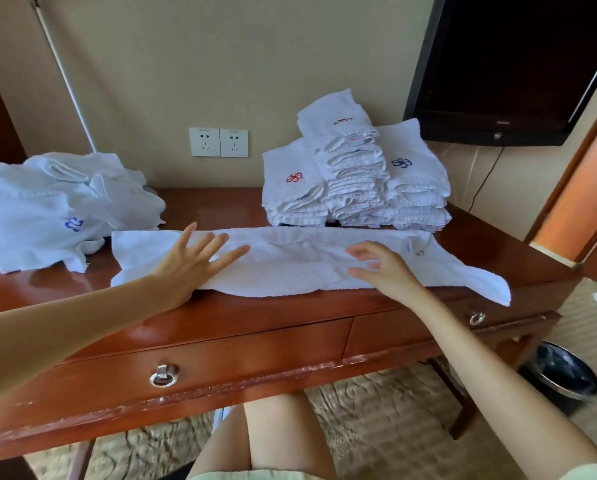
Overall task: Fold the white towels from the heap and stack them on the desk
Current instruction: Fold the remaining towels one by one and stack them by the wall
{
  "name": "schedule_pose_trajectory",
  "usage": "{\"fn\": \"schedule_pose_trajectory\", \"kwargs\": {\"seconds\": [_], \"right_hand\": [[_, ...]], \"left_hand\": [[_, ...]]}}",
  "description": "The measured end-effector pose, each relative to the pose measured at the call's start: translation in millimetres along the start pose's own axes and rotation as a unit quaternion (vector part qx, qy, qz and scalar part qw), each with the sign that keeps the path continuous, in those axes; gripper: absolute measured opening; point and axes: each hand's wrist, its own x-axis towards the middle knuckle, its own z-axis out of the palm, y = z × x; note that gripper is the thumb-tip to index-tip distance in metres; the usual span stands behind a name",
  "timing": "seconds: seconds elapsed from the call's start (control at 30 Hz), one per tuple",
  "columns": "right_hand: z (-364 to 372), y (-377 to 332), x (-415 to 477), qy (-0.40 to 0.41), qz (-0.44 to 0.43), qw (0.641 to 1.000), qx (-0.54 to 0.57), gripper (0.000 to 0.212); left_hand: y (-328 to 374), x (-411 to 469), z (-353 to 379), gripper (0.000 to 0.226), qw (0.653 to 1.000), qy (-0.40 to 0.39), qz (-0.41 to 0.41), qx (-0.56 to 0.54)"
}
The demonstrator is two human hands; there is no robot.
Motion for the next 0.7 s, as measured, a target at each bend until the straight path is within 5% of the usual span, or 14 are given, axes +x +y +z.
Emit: {"fn": "schedule_pose_trajectory", "kwargs": {"seconds": [0.1,0.2,0.33,0.47,0.57,0.63,0.7], "right_hand": [[53.0,-29.0,-7.2,-0.099,-0.111,0.988,-0.043,0.028],[87.8,-37.9,-2.6,-0.096,-0.170,0.977,-0.087,0.032],[102.9,-36.5,12.1,-0.066,-0.195,0.974,-0.090,0.029],[103.8,-36.4,19.3,-0.070,-0.189,0.975,-0.097,0.037],[102.3,-35.2,21.3,-0.079,-0.186,0.975,-0.093,0.041],[104.7,-35.8,21.9,-0.058,-0.183,0.978,-0.079,0.030],[108.9,-40.2,21.6,-0.019,-0.167,0.982,-0.081,0.018]], "left_hand": [[-13.1,-16.0,5.8,0.096,0.990,0.135,0.020,-0.045],[-28.1,-35.8,3.7,0.030,0.962,0.231,0.061,-0.129],[-33.9,-49.3,-10.9,0.019,0.941,0.072,-0.086,-0.319],[-40.3,-33.3,-3.0,0.011,0.794,-0.140,-0.222,-0.548],[-48.4,-24.9,9.2,0.018,0.741,-0.220,-0.228,-0.591],[-46.3,-23.8,12.7,0.014,0.762,-0.224,-0.223,-0.566],[-38.5,-22.8,11.2,0.014,0.839,-0.173,-0.211,-0.470]]}}
